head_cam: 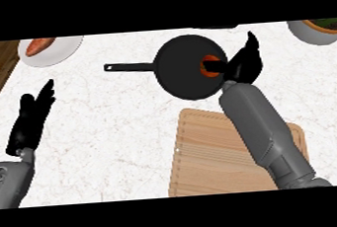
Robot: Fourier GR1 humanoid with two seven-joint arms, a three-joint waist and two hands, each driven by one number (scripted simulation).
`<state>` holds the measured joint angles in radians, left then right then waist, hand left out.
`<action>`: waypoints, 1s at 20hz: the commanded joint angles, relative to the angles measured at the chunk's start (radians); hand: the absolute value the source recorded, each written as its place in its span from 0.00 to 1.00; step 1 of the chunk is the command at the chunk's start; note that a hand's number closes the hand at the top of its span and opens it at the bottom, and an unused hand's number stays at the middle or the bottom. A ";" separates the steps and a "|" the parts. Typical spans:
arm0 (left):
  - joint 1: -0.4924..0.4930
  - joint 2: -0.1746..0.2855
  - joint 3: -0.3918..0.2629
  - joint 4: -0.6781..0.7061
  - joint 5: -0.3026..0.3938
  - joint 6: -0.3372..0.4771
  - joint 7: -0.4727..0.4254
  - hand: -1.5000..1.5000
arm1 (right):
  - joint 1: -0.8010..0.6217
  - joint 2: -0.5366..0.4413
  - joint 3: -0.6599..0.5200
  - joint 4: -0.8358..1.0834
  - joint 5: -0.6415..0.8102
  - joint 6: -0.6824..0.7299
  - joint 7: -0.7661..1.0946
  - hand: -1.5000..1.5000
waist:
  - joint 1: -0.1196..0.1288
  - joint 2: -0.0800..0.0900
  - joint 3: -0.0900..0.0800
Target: Pick the tomato from the cutting board and place it in the pan
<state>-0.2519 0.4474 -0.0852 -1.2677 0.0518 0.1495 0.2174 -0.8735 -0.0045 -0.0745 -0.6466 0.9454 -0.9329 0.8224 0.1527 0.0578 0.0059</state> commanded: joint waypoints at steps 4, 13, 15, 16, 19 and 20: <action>-0.019 -0.003 0.002 -0.001 0.003 -0.006 0.019 0.50 | -0.046 0.004 -0.021 0.076 -0.036 -0.295 -0.092 0.00 | -0.006 -0.009 -0.001; 0.057 -0.020 0.011 0.020 -0.015 0.023 -0.009 0.50 | -0.077 0.004 -0.033 0.192 -0.092 -0.516 -0.072 0.00 | -0.065 -0.041 -0.005; 0.015 0.007 0.043 0.061 -0.002 0.004 0.006 0.50 | -0.025 0.004 0.003 0.162 -0.104 -0.556 -0.056 0.00 | -0.086 -0.047 -0.005; 0.057 0.006 0.033 0.007 -0.011 0.020 0.015 0.50 | 0.006 0.004 0.001 0.131 -0.101 -0.557 -0.058 0.00 | -0.086 -0.054 -0.005; 0.070 0.012 0.067 0.046 0.003 0.013 -0.013 0.50 | 0.066 0.004 0.079 0.053 -0.102 -0.560 -0.034 0.00 | -0.121 -0.064 -0.006; 0.075 0.049 0.093 0.045 0.027 -0.020 -0.002 0.50 | 0.062 0.004 0.104 0.036 -0.100 -0.560 -0.008 0.00 | -0.119 -0.070 -0.007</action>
<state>-0.1984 0.4600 -0.0332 -1.2324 0.0533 0.1570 0.2173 -0.8580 -0.0061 -0.0400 -0.5542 0.8464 -1.3704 0.7505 0.0568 0.0036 0.0003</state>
